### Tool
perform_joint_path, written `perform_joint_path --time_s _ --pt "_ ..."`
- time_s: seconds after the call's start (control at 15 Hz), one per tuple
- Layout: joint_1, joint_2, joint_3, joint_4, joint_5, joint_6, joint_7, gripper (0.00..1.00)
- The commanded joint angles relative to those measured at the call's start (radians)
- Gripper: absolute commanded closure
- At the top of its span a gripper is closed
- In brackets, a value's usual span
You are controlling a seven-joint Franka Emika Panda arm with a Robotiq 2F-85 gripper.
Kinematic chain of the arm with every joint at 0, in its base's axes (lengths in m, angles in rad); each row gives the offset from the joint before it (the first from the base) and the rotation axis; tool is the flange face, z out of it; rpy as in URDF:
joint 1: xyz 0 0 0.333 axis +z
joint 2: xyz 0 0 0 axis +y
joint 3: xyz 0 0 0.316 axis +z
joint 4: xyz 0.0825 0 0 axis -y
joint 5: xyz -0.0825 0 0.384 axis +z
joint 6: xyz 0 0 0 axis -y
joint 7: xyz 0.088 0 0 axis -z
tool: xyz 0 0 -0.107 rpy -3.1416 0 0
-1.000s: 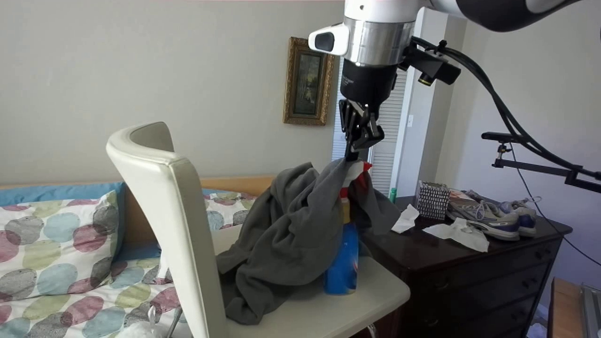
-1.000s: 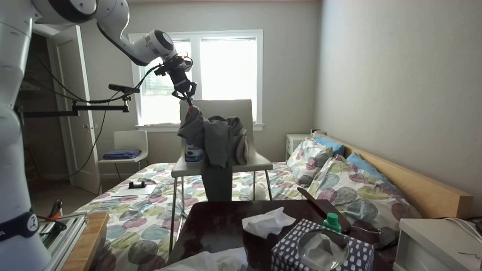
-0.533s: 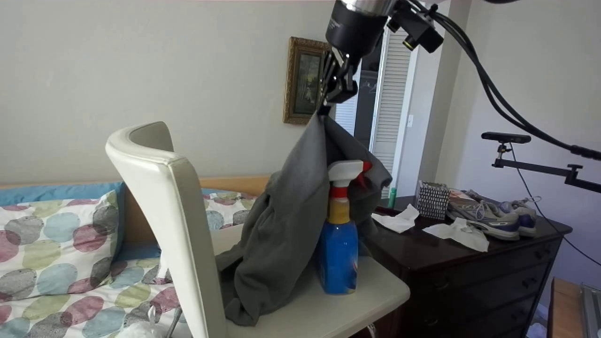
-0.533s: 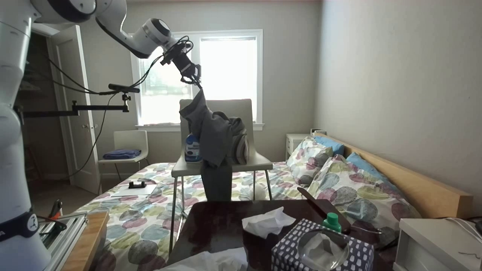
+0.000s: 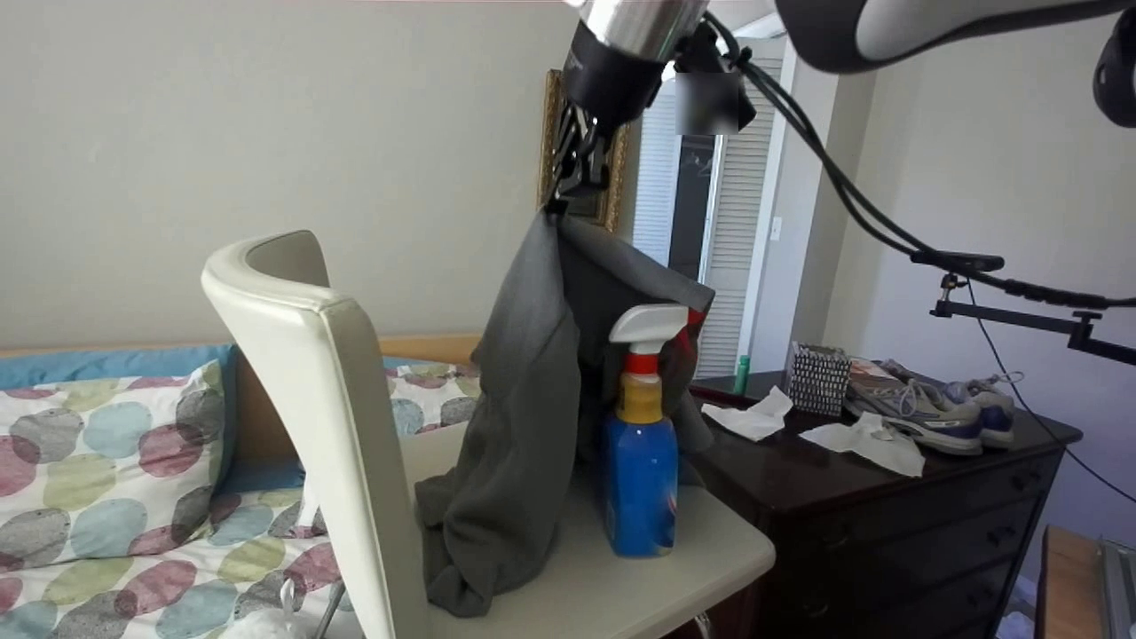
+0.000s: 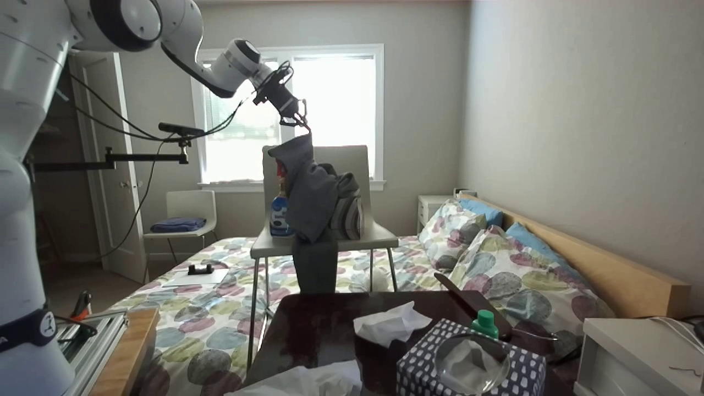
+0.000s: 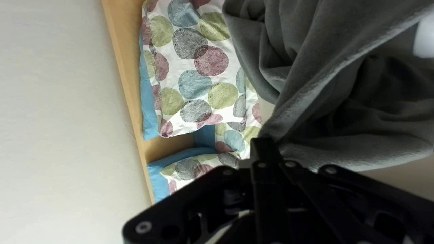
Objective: Remove the jersey from the top of the bottle
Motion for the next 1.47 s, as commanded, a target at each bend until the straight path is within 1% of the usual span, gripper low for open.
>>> perform_joint_path --time_s 0.0,0.33,0.6,0.8,0.87,0.93,1.0,1.13,1.2,1.27,1.4 --pt "0.013 0.099 -0.025 0.033 -0.025 0.031 -0.036 1.00" --pt "0.026 0.193 -0.037 0.017 0.008 0.020 -0.094 1.00" --pt "0.041 0.246 -0.019 0.012 0.054 0.033 -0.138 1.00" --pt "0.064 0.263 -0.013 0.017 0.079 0.030 -0.170 1.00" --pt "0.071 0.253 -0.010 0.020 0.093 0.029 -0.168 0.74" --pt "0.079 0.236 -0.010 0.025 0.108 0.020 -0.160 0.72" --pt "0.087 0.203 -0.009 0.024 0.130 -0.003 -0.140 0.67" --pt "0.096 0.125 -0.007 0.006 0.180 -0.036 -0.113 0.53" --pt "0.078 0.084 0.022 -0.011 0.194 -0.062 -0.095 0.47" --pt "0.072 0.039 0.033 -0.025 0.233 -0.080 -0.085 0.39" --pt "0.051 -0.037 0.058 -0.043 0.321 -0.131 -0.106 0.26"
